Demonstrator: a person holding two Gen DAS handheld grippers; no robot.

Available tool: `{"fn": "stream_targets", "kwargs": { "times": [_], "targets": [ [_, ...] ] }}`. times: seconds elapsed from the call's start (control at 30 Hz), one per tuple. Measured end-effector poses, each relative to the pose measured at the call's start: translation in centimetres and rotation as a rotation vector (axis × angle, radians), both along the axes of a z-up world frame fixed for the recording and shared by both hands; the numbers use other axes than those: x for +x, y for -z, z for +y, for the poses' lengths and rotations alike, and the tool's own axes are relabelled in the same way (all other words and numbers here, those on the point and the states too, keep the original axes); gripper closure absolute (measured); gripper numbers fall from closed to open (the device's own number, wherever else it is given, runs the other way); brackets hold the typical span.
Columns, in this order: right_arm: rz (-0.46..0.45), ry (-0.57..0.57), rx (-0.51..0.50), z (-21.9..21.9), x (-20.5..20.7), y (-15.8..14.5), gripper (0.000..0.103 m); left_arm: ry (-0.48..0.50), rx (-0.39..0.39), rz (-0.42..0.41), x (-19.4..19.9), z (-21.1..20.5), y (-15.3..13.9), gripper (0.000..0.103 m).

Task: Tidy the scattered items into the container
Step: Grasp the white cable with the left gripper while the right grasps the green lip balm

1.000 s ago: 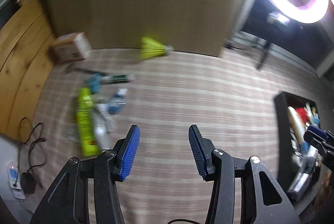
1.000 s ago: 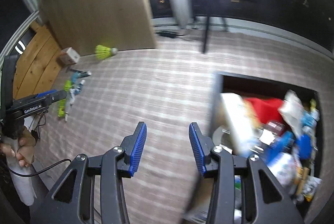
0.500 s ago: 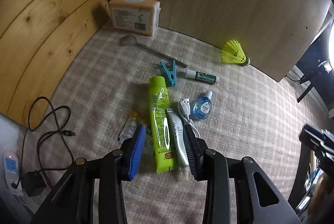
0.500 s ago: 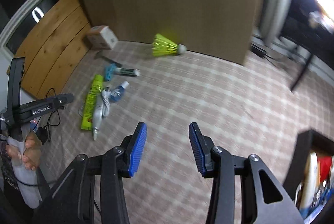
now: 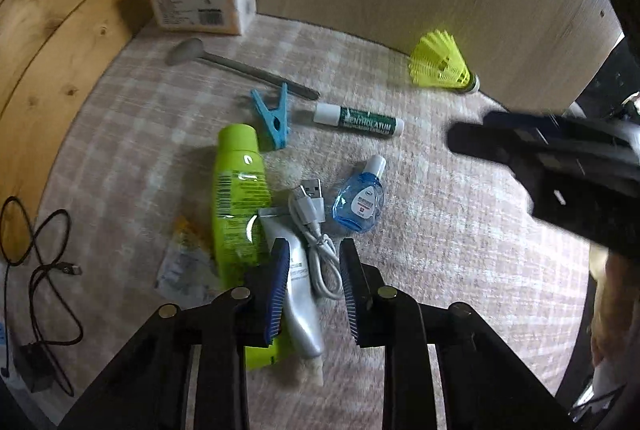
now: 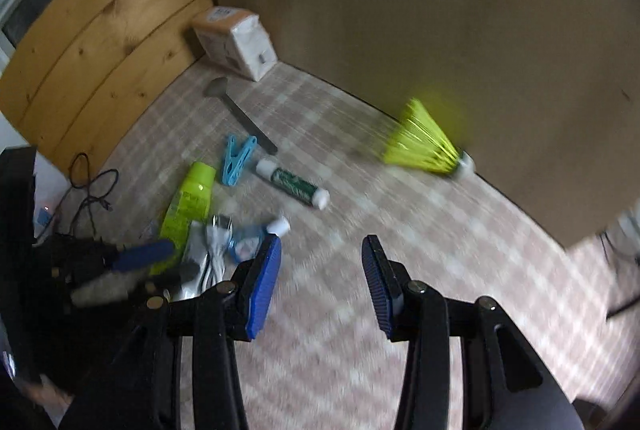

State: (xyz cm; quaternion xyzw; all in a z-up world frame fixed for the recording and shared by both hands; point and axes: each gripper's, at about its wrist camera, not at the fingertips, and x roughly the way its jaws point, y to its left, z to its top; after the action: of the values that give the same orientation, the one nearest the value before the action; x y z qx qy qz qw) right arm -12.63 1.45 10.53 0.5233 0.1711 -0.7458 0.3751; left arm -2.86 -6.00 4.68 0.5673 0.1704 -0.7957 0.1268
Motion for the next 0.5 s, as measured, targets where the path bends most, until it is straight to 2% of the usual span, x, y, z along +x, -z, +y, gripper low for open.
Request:
{"fn": "stream_targets", "kwargs": {
  "times": [0.17,0.5],
  "targets": [
    [-0.011,-0.063,0.04,-3.4,-1.8,2.2,0.063,0.015,0.017,-0.015,-0.9,-0.1,1.2,0.084],
    [-0.051,-0.122,0.069,-6.2,-3.3,5.2,0.067,0.061,-0.025,-0.029,-2.3,-0.9,2.2,0.084]
  ]
}}
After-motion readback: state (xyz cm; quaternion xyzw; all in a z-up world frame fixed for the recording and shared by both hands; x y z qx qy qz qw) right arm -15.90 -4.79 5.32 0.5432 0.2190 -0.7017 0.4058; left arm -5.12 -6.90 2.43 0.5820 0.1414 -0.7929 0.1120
